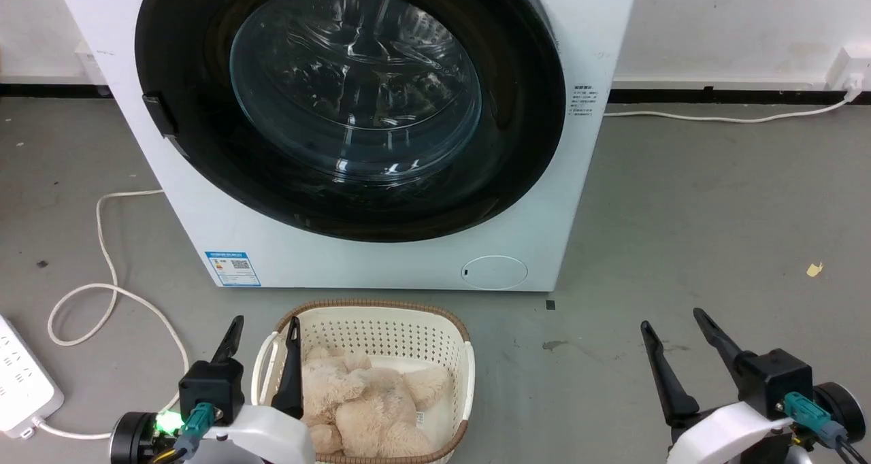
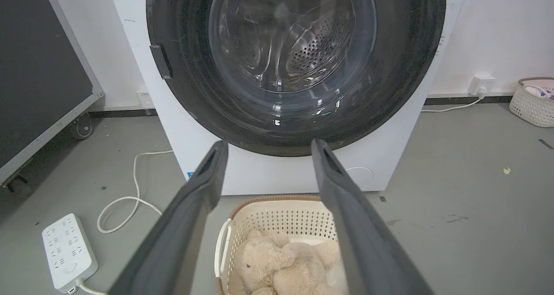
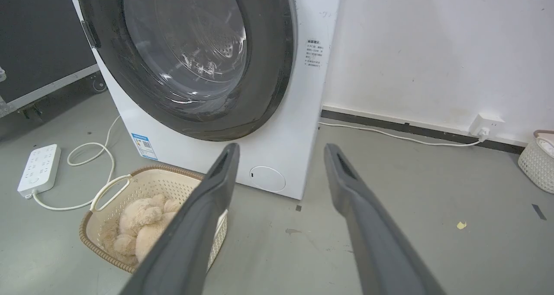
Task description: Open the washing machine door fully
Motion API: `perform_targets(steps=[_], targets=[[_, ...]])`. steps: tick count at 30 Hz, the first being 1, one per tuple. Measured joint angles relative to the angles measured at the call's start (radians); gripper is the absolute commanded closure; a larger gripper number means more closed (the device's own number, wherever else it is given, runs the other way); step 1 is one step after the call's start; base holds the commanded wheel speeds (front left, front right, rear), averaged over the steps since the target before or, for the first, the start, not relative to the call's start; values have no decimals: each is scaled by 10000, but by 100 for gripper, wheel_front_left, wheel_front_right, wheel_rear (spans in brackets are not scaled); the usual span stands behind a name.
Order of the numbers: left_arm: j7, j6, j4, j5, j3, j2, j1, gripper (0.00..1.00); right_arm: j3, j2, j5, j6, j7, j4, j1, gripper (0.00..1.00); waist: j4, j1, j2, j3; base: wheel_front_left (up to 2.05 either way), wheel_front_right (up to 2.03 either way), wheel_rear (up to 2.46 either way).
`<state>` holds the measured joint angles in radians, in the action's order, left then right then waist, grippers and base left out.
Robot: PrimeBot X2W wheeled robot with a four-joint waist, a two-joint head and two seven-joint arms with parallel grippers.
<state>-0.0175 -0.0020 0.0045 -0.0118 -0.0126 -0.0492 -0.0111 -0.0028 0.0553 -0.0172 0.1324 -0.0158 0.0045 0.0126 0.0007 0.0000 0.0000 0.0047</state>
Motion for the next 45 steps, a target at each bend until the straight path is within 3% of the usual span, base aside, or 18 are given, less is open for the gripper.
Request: perform_targets(steps=[23,24,25,34,45], targets=[[-470,125,-128,-105,-391,2,173,0,-194,2,-2,0,-525,-443,-20,0,306,1,0,807,0,0,0],[-520,132,-128,-123,-407,2,180,0,-194,4,-10,0,-554,-454,-36,64,327,1,0,854,0,0,0],[-548,140,-130,-161,-424,2,198,0,-188,15,-21,0,-577,-464,-76,100,351,1,0,899,0,0,0],[-769,215,-268,-270,-589,2,375,0,-203,522,-757,0,-621,-529,-1006,100,630,1,0,1288,0,0,0],[-1039,345,-431,-435,-780,2,593,0,-1058,631,-2917,-4,625,-416,-2997,100,995,0,0,1830,0,0,0]])
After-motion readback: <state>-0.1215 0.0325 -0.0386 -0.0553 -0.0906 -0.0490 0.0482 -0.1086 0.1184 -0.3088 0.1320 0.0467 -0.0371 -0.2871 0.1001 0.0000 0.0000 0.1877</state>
